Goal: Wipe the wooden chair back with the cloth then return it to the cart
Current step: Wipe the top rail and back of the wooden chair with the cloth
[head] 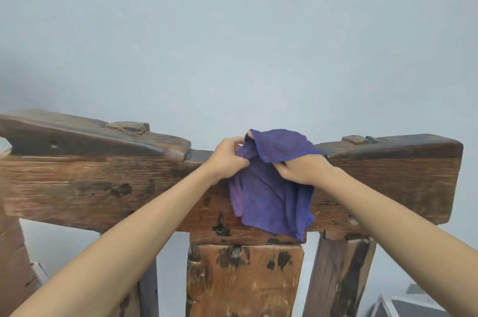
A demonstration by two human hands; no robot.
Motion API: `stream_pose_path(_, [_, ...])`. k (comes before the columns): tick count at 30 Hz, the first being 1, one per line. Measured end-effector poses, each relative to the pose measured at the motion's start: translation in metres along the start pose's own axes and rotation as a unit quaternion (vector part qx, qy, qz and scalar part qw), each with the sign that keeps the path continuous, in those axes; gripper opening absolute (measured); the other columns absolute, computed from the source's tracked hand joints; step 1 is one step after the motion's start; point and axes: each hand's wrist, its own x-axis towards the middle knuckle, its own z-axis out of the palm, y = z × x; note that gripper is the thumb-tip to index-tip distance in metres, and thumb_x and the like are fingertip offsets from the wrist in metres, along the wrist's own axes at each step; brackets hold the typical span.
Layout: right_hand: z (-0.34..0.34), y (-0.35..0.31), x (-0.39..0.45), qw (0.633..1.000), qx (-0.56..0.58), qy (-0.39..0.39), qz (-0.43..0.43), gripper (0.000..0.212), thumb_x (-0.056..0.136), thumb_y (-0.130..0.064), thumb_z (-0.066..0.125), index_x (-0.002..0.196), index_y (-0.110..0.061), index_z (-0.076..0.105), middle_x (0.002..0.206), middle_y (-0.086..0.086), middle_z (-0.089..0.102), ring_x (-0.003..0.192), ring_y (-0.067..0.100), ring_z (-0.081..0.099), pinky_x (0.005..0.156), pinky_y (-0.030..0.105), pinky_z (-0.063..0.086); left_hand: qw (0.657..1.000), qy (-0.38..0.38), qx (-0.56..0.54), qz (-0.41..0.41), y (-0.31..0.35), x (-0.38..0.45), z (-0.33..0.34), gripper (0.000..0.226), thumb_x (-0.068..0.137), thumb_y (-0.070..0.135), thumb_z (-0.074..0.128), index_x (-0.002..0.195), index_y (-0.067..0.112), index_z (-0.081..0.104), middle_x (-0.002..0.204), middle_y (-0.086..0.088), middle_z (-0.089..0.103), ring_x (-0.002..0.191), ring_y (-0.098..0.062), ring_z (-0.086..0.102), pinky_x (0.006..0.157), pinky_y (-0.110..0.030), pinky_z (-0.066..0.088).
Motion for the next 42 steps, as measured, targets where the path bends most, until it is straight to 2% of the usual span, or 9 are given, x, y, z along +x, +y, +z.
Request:
stream_pose_path(7, [-0.05,0.006,-0.016,0.99,0.133,0.05,0.013,0.053,0.092,-0.016,0.046,0.142,-0.033,0.04,0.125,-0.013,0.059,0.116,0.004,0.058,0.094,0.019,0.047,0.981,-0.188,0.003,-0.05,0.028,-0.018,-0.027,0.013,0.064,0.015,0.056,0.061,0.021,0.045,0.063,0.001,0.047,0.057,-0.017,0.043,0.055,-0.028,0.035])
stream_pose_path(13, [-0.055,0.003,-0.049,0.999,-0.02,0.013,-0.045,0.086,0.084,-0.018,0.055,0.153,-0.046,0.012,0.128,-0.025,0.053,0.103,-0.005,0.055,0.086,0.019,0.048,0.914,-0.322,-0.193,-0.153,0.04,-0.041,-0.013,0.04,0.059,0.004,0.058,0.098,0.006,0.067,0.091,-0.02,0.066,0.079,-0.033,0.066,0.071,-0.034,0.055])
stream_pose_path(16, [-0.043,-0.001,-0.069,0.995,0.096,0.005,-0.029,0.088,0.084,-0.016,0.059,0.155,-0.038,0.013,0.151,-0.014,0.039,0.137,0.006,0.039,0.112,0.031,0.035,0.887,-0.36,-0.227,-0.179,0.045,-0.051,0.001,0.05,0.053,0.006,0.061,0.102,-0.001,0.067,0.096,-0.02,0.067,0.083,-0.033,0.067,0.077,-0.036,0.056])
stream_pose_path(20, [-0.031,-0.001,-0.093,0.953,0.288,0.02,0.096,0.087,0.082,-0.017,0.071,0.149,-0.047,0.023,0.132,-0.018,0.054,0.123,-0.002,0.05,0.094,0.03,0.052,0.866,-0.39,-0.229,-0.211,0.043,-0.062,0.014,0.058,0.052,0.009,0.065,0.108,-0.005,0.061,0.113,-0.023,0.058,0.094,-0.036,0.061,0.093,-0.042,0.047])
stream_pose_path(26, [0.001,-0.008,-0.143,0.782,0.552,0.106,0.269,0.075,0.08,-0.018,0.08,0.141,-0.038,0.042,0.105,0.004,0.075,0.101,0.018,0.071,0.079,0.027,0.057,0.809,-0.462,-0.295,-0.212,0.032,-0.082,0.015,0.042,0.068,0.023,0.085,0.104,0.003,0.077,0.105,-0.013,0.076,0.097,-0.026,0.073,0.09,-0.036,0.057])
stream_pose_path(32, [0.057,-0.056,-0.203,0.685,0.565,-0.021,0.46,0.081,0.079,-0.055,0.074,0.145,-0.033,0.035,0.12,-0.006,0.069,0.111,0.01,0.065,0.098,0.042,0.053,0.803,-0.439,-0.339,-0.217,0.028,-0.107,0.008,0.05,0.07,0.03,0.086,0.109,0.002,0.073,0.107,-0.015,0.073,0.1,-0.028,0.07,0.097,-0.038,0.053])
stream_pose_path(35, [0.097,-0.097,-0.243,0.549,0.597,-0.077,0.58,0.056,0.093,-0.06,0.05,0.133,-0.021,0.055,0.117,0.004,0.07,0.105,0.02,0.067,0.087,0.039,0.055,0.803,-0.412,-0.375,-0.212,0.023,-0.118,0.001,0.048,0.068,0.03,0.088,0.106,0.004,0.074,0.103,-0.013,0.074,0.096,-0.027,0.071,0.092,-0.037,0.056])
stream_pose_path(39, [0.113,-0.159,-0.288,0.422,0.682,-0.291,0.521,0.093,0.085,-0.082,0.02,0.126,-0.012,0.066,0.126,0.011,0.068,0.117,0.027,0.064,0.087,0.033,0.053,0.777,-0.427,-0.406,-0.221,0.016,-0.139,-0.005,0.045,0.07,0.027,0.087,0.106,0.003,0.073,0.101,-0.012,0.074,0.093,-0.027,0.073,0.088,-0.037,0.057])
stream_pose_path(42, [0.108,-0.184,-0.296,0.35,0.747,-0.128,0.55,0.087,0.084,-0.081,0.025,0.127,-0.018,0.067,0.132,0.007,0.064,0.127,0.023,0.057,0.101,0.039,0.043,0.778,-0.43,-0.398,-0.226,0.012,-0.156,0.0,0.048,0.068,0.027,0.088,0.105,0.003,0.073,0.1,-0.013,0.073,0.092,-0.028,0.073,0.09,-0.036,0.057])
